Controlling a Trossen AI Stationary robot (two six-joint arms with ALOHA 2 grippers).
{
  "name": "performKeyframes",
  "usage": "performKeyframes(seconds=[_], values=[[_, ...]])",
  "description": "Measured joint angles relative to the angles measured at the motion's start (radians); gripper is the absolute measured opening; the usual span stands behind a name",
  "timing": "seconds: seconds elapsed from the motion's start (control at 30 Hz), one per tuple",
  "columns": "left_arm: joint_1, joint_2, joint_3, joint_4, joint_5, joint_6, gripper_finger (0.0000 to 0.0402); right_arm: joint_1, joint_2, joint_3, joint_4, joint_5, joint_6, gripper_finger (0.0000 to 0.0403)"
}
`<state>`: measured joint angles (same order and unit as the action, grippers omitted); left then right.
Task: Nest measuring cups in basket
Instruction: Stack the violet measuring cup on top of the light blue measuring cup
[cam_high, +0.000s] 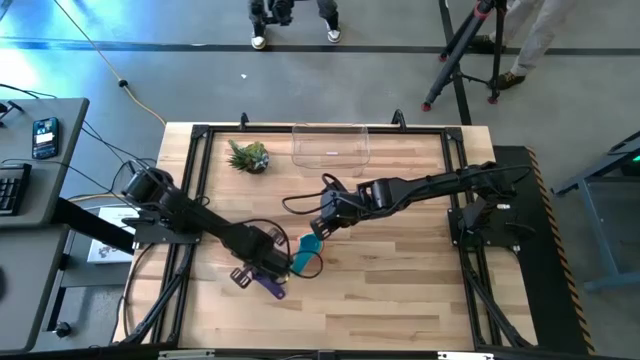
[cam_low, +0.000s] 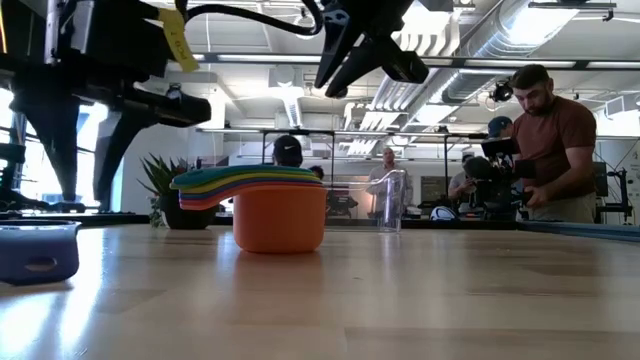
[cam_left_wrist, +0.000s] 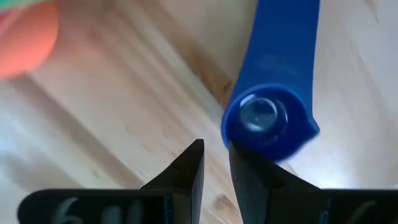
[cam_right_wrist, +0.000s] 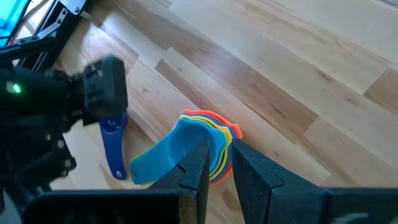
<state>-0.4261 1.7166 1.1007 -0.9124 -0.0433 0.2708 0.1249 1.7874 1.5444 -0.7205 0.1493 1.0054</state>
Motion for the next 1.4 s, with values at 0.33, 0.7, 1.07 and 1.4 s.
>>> performKeyframes(seconds=[0.33,0.7,1.07,1.4], values=[[-0.009,-0.187,0.0,-0.096,0.009,-0.381,0.0065,0.007,0.0,0.0,0.204,-0.011,-0.093,0.006],[-0.102,-0.504,0.0,-0.178,0.005,-0.865,0.0065,0.022,0.0,0.0,0.689,0.044,-0.352,0.006],[-0.224,-0.721,0.0,-0.252,-0.172,-1.096,0.0065,-0.029,0.001,0.055,0.982,-0.093,-0.552,0.0069],[-0.245,-0.829,0.0,-0.316,-0.207,-1.097,0.0065,-0.036,0.004,0.209,0.672,0.062,-0.625,0.0114]])
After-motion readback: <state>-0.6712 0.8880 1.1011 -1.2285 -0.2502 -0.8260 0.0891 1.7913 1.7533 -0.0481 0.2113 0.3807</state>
